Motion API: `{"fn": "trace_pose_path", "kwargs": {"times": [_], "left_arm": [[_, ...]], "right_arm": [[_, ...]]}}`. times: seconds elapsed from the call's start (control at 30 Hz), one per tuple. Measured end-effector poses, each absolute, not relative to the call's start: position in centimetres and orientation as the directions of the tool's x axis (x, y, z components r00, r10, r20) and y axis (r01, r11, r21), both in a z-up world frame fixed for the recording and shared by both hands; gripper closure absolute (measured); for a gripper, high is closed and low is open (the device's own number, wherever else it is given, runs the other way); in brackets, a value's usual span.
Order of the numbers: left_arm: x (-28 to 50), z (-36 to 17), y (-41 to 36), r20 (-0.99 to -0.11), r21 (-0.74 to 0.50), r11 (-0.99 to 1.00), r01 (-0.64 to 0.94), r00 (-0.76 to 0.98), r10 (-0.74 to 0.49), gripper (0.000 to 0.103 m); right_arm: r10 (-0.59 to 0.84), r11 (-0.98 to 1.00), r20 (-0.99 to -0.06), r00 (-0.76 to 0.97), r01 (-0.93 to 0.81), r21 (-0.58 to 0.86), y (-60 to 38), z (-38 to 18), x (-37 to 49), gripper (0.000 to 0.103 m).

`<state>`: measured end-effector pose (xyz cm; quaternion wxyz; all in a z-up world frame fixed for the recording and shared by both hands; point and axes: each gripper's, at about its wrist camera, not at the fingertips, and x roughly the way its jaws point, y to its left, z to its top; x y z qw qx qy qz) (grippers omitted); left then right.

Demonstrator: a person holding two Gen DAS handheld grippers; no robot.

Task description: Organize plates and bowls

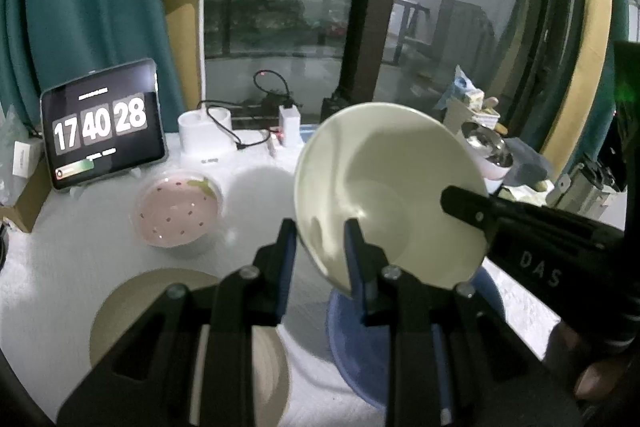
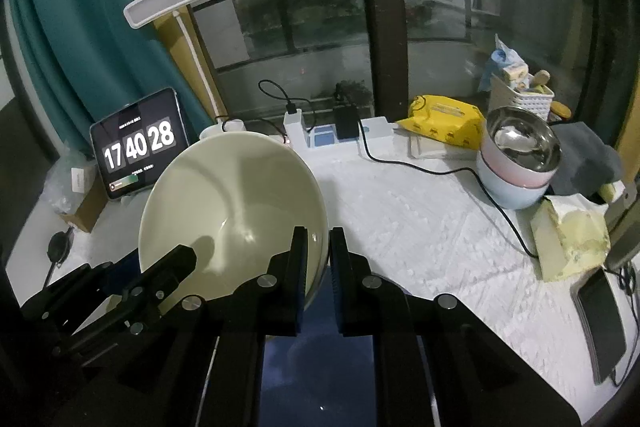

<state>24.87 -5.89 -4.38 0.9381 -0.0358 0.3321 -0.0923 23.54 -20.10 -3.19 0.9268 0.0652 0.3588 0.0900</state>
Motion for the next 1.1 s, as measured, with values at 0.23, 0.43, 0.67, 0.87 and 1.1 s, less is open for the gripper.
{"fn": "trace_pose_path", "kwargs": {"times": [0.23,0.43,0.67,0.87,1.1], "left_arm": [[23.6,-4.7,-7.0,-0.625,-0.114,0.98,0.166,0.755,-0.201,0.078],[22.6,-5.4,-8.3,-0.641,-0.108,0.978,0.178,0.739,-0.206,0.078],[21.9,-7.2,-9.6,-0.677,-0.104,0.977,0.186,0.706,-0.207,0.078],[21.4,-8.6,-10.4,-0.704,-0.097,0.977,0.189,0.681,-0.202,0.078],[21.4,-9.8,-10.6,-0.726,-0.09,0.977,0.192,0.659,-0.196,0.078]], "right_arm": [[0.211,0.975,-0.655,0.726,-0.105,0.198,-21.2,-3.7,22.0,0.091],[0.21,0.974,-0.665,0.717,-0.092,0.209,-22.4,-4.7,20.7,0.091],[0.209,0.973,-0.69,0.693,-0.074,0.221,-23.7,-6.6,19.8,0.091],[0.207,0.973,-0.71,0.673,-0.065,0.222,-24.2,-8.0,19.3,0.091],[0.207,0.973,-0.733,0.648,-0.057,0.225,-24.4,-9.5,19.1,0.091]]}}
